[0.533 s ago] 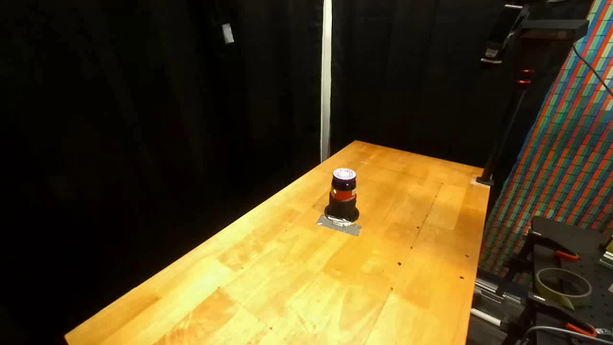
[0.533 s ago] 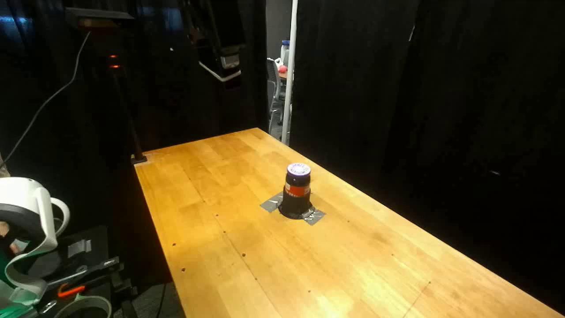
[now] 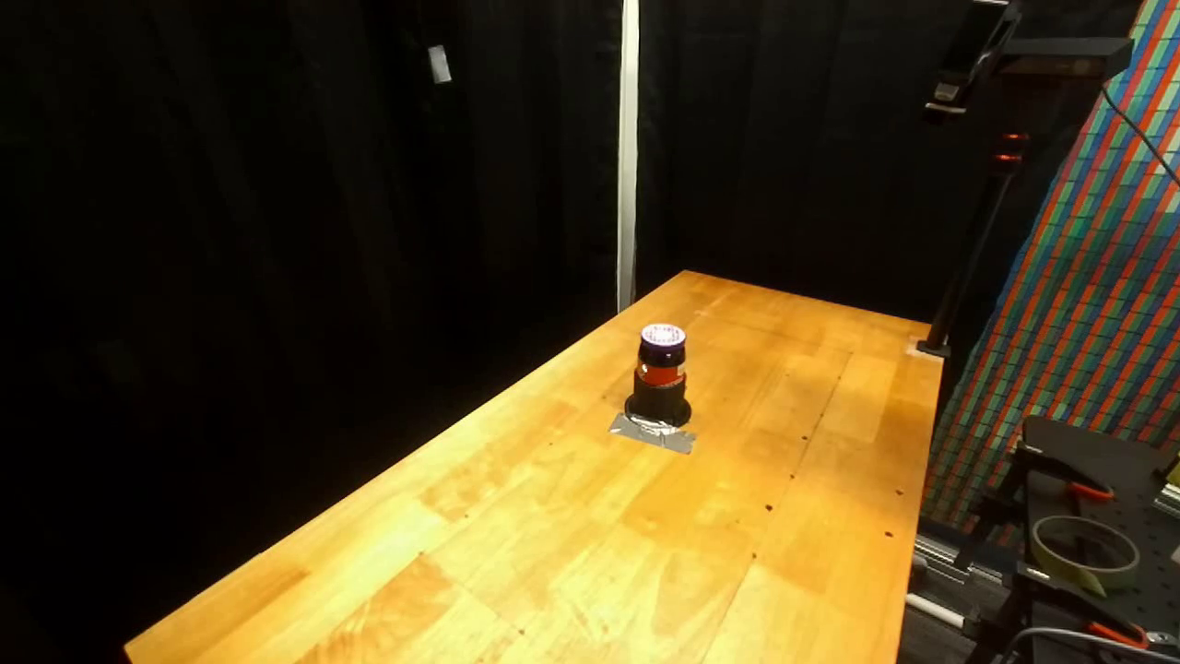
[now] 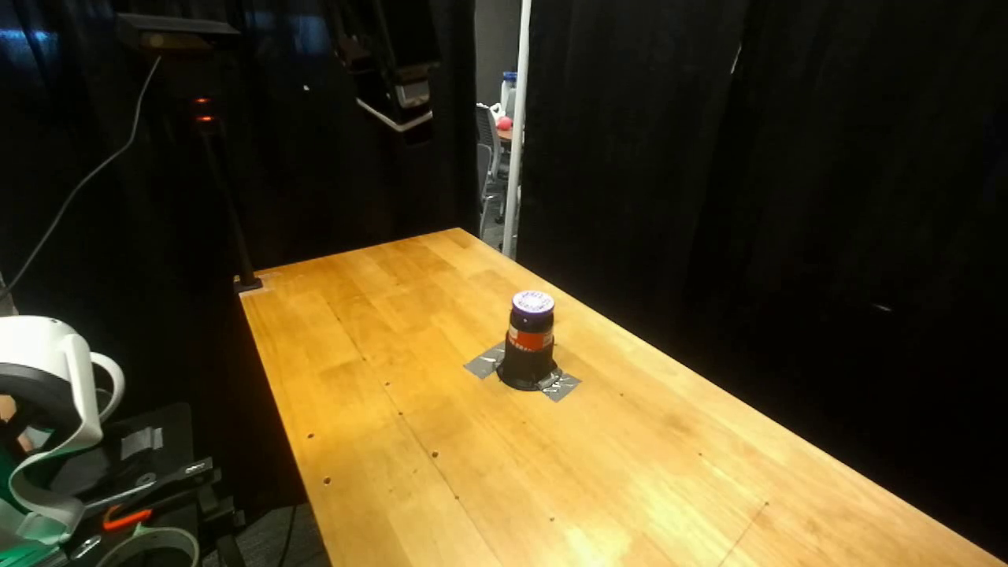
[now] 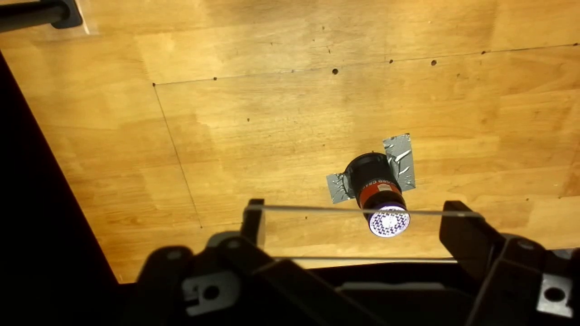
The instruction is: Put the rubber band around the brown cup
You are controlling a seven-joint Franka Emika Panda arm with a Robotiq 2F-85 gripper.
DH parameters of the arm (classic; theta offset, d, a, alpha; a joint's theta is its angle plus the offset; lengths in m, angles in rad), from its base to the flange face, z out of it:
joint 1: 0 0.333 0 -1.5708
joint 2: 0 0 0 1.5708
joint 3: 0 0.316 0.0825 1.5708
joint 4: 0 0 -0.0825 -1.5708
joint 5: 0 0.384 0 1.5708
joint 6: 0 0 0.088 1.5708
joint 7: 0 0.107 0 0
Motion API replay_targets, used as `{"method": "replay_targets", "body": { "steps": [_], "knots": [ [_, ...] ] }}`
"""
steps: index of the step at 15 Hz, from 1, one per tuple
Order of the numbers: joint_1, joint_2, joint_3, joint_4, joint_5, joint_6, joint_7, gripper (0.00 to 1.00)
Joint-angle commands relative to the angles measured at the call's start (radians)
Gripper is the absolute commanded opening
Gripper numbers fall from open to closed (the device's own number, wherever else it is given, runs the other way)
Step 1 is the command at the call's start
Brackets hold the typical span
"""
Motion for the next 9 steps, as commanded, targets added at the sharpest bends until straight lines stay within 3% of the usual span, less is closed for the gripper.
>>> {"method": "replay_targets", "body": {
  "steps": [1, 6, 9],
  "knots": [
    [0.015, 0.044, 0.036, 0.05, -0.017, -0.031, 0.011, 1.0],
    [0.076, 0.335, 0.138, 0.28, -0.034, -0.202, 0.018, 1.0],
    [0.096, 0.517, 0.178, 0.402, -0.067, -0.202, 0.054, 1.0]
  ]
}}
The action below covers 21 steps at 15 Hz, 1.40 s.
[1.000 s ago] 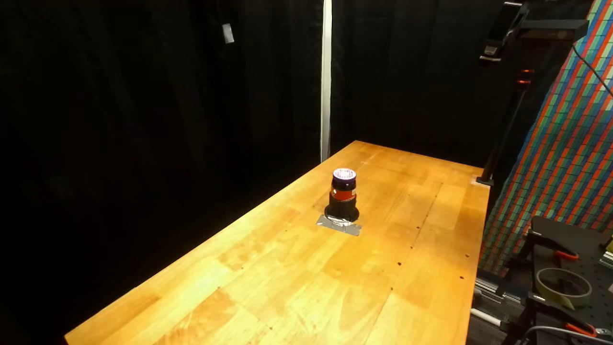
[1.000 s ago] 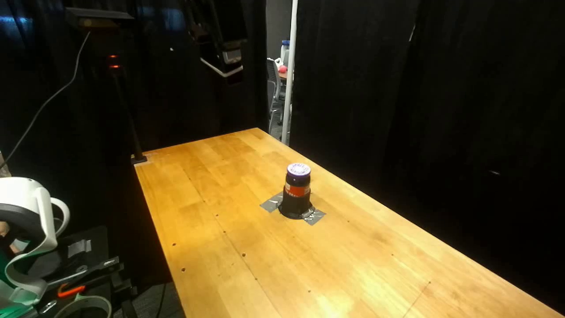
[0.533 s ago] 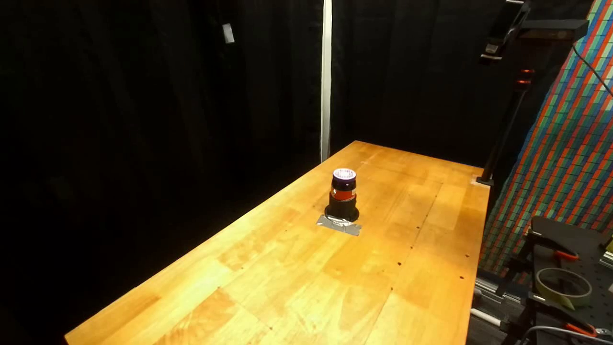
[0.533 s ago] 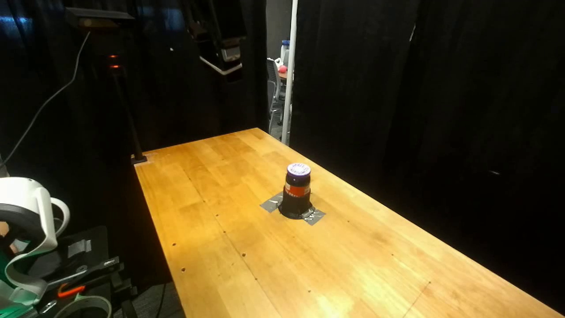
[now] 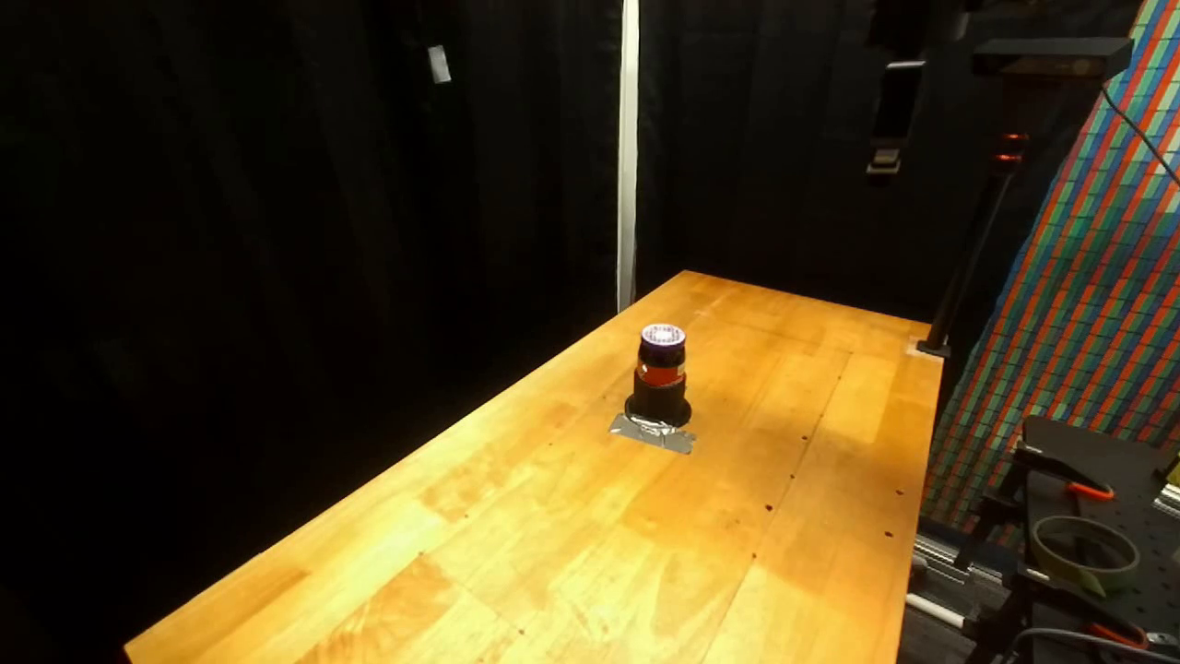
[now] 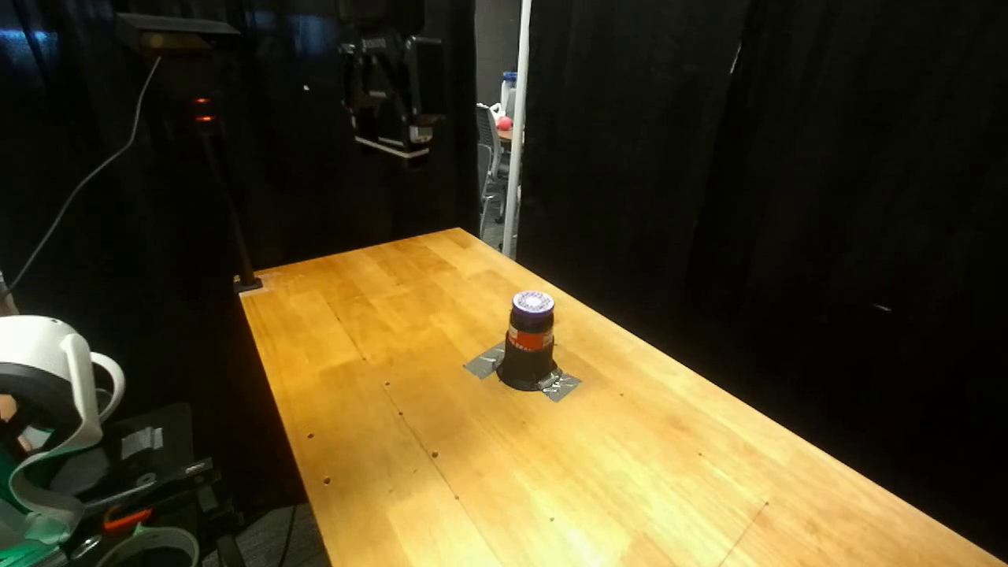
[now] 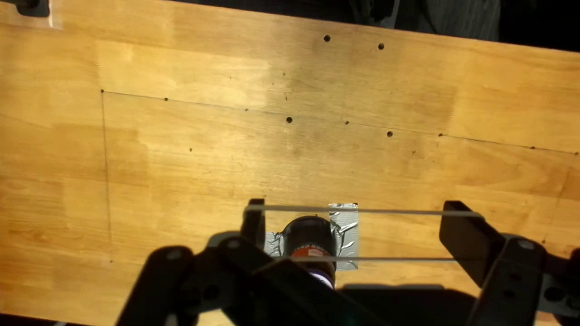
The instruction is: Put the rubber band around the brown cup
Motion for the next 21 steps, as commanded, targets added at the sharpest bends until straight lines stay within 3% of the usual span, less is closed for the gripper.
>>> {"method": "replay_targets", "body": {
  "steps": [1, 7, 10, 16, 21],
  "knots": [
    [0.026, 0.26, 0.025, 0.218, -0.055, -0.028, 0.056, 1.0],
    [0.082, 0.633, -0.001, 0.525, -0.148, -0.005, 0.151, 1.0],
    [0.096, 0.777, -0.03, 0.64, -0.134, 0.027, 0.152, 1.0],
    [0.107, 0.912, -0.065, 0.713, -0.113, 0.21, 0.162, 1.0],
    [0.107, 0.957, -0.083, 0.743, -0.102, 0.208, 0.159, 1.0]
  ]
}}
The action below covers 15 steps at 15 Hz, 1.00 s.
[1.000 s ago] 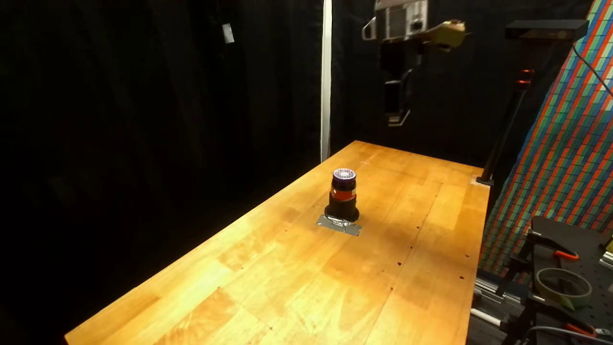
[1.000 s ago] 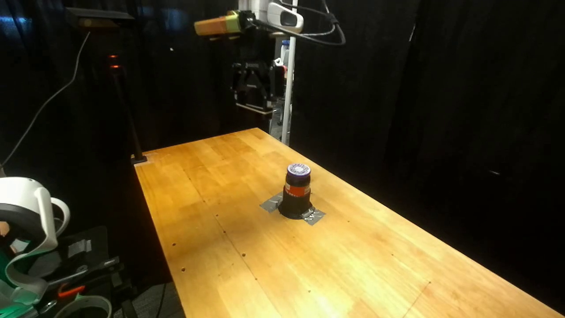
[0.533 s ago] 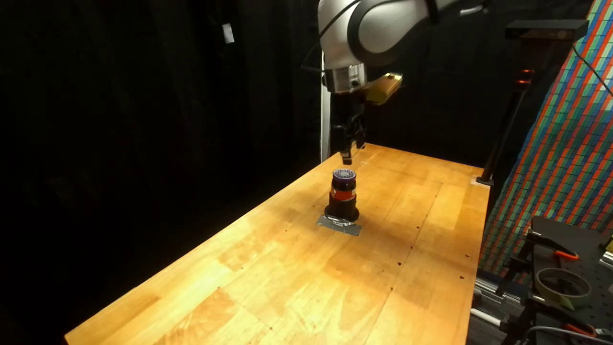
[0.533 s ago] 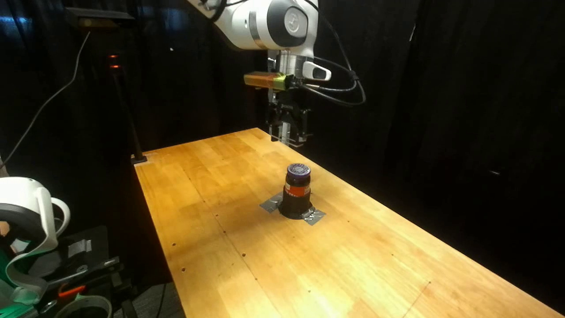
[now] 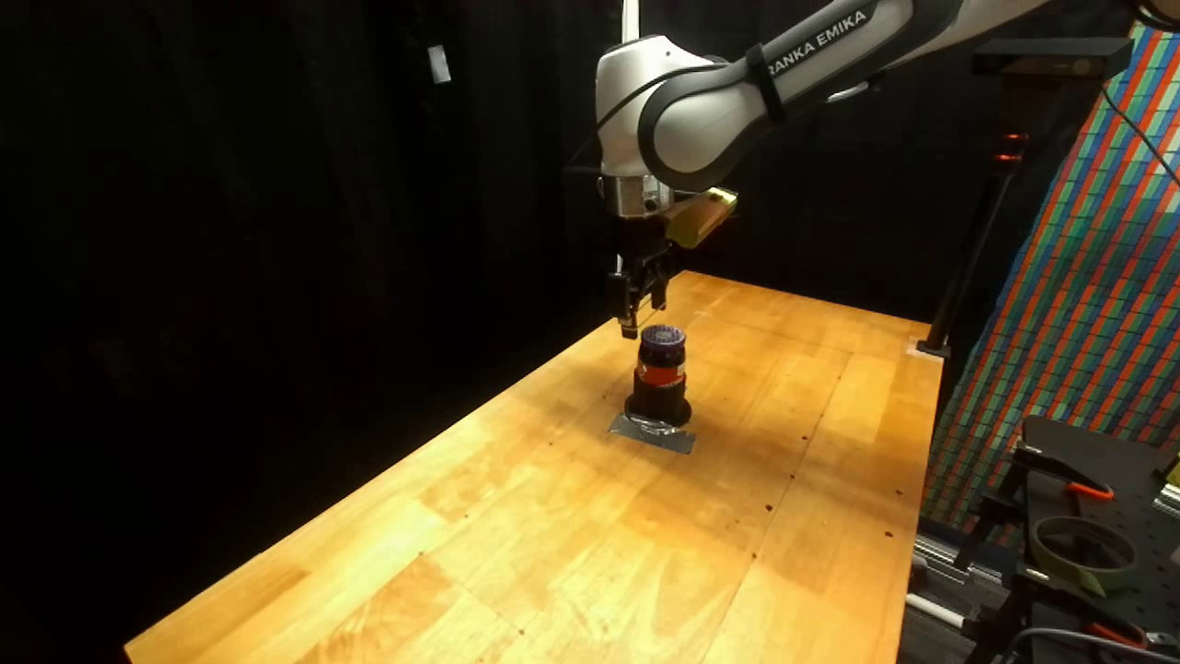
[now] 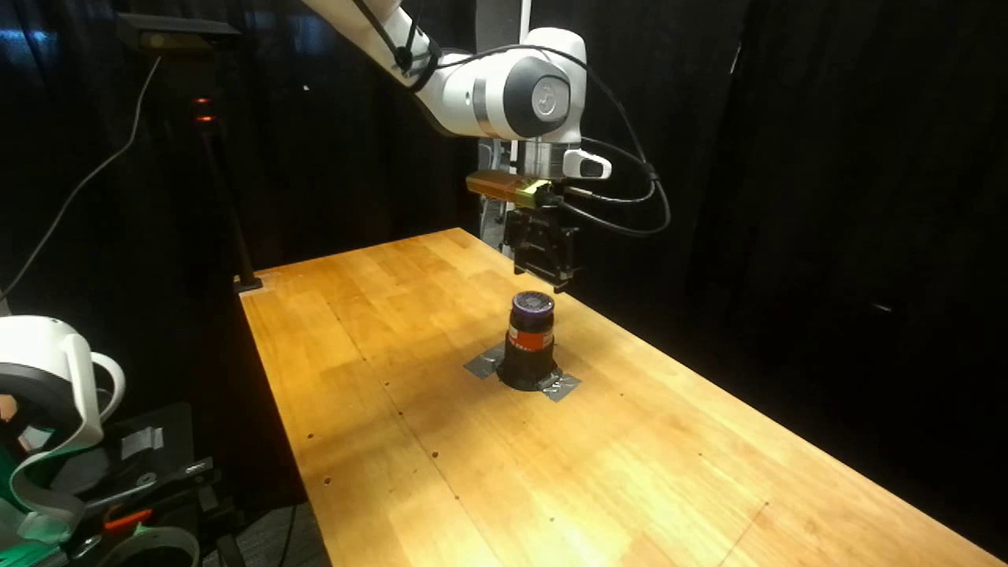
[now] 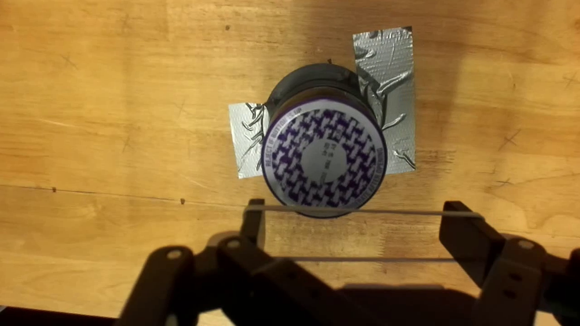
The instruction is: Put the rubber band around the brown cup
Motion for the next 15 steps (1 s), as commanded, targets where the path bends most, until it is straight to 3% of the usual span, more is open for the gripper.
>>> {"method": "replay_targets", "body": {
  "steps": [1, 15],
  "knots": [
    [0.011, 0.041, -0.021, 0.055, 0.026, -0.013, 0.004, 1.0],
    [-0.008, 0.05, -0.046, -0.011, 0.055, 0.019, 0.005, 1.0]
  ]
}}
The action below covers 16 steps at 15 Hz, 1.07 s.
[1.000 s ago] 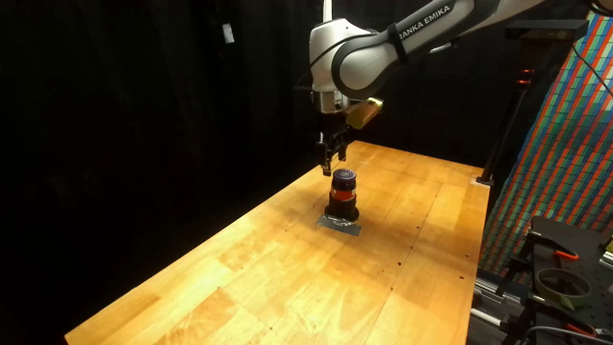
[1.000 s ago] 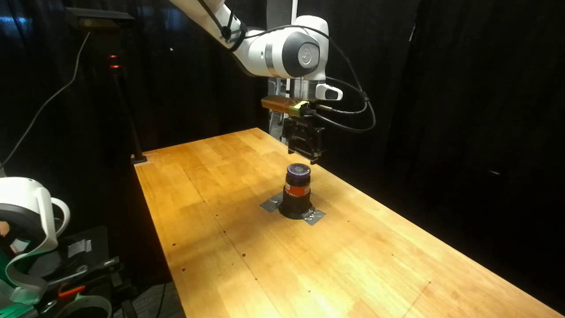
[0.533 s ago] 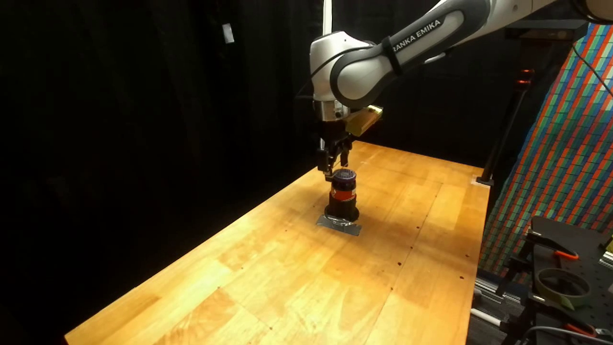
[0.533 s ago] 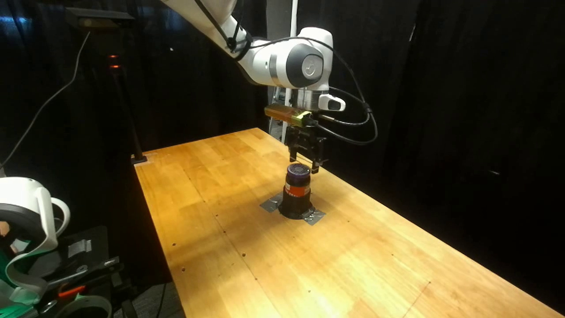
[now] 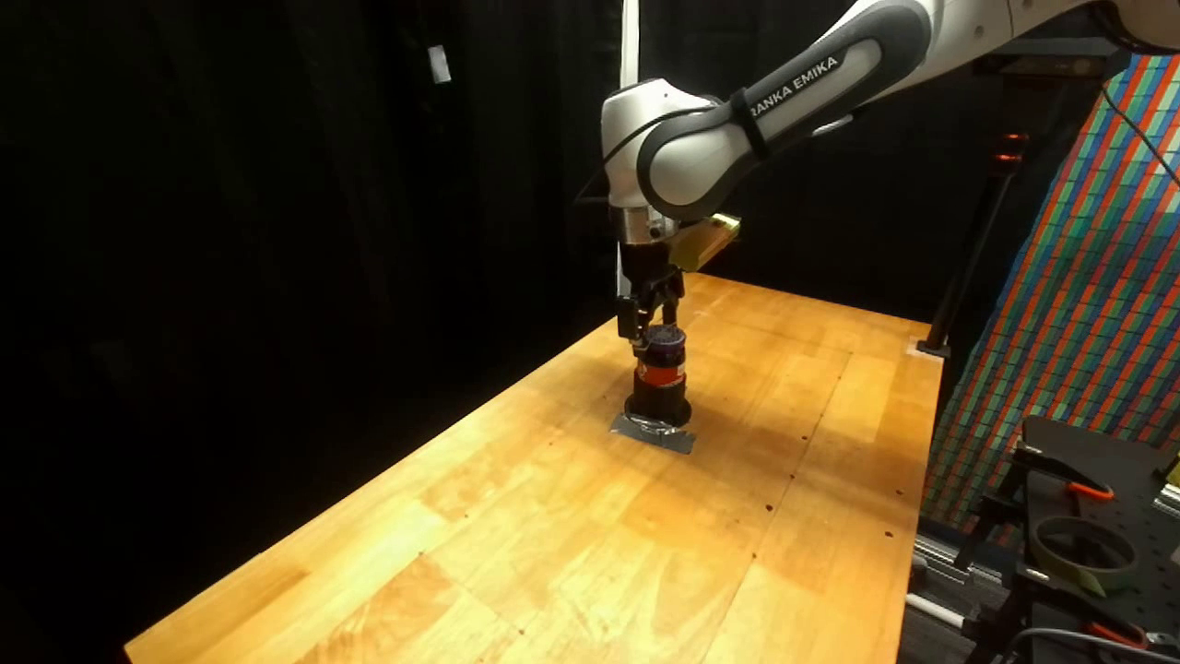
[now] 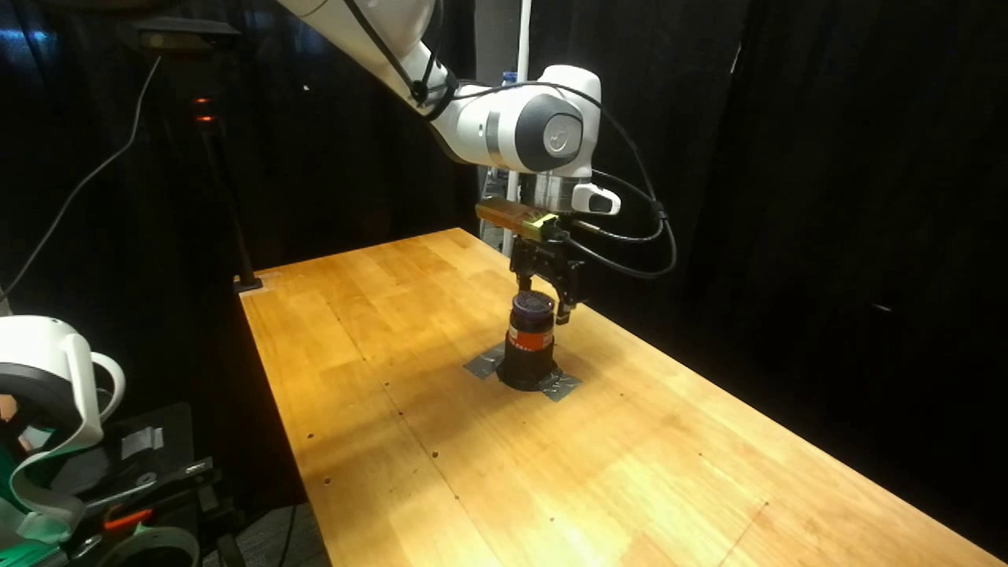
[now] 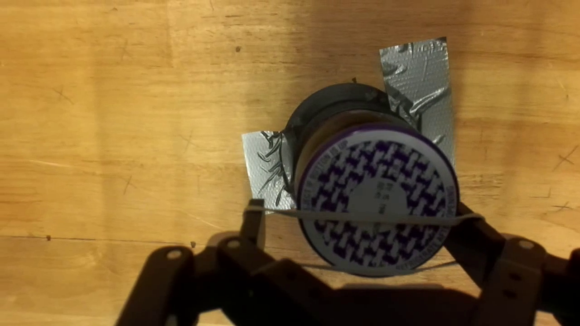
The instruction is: Put the rubber band around the brown cup
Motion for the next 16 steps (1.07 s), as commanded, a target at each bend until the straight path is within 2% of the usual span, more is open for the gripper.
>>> {"method": "replay_targets", "body": {
  "steps": [1, 9, 13, 16],
  "knots": [
    [-0.002, -0.012, -0.014, -0.024, 0.016, 0.033, 0.009, 1.0],
    [0.0, 0.0, -0.031, -0.044, 0.008, 0.143, 0.027, 1.0],
    [-0.01, -0.043, -0.019, -0.096, 0.033, 0.061, 0.004, 1.0],
    [-0.011, -0.1, -0.022, -0.174, 0.047, 0.069, 0.016, 1.0]
  ]
}}
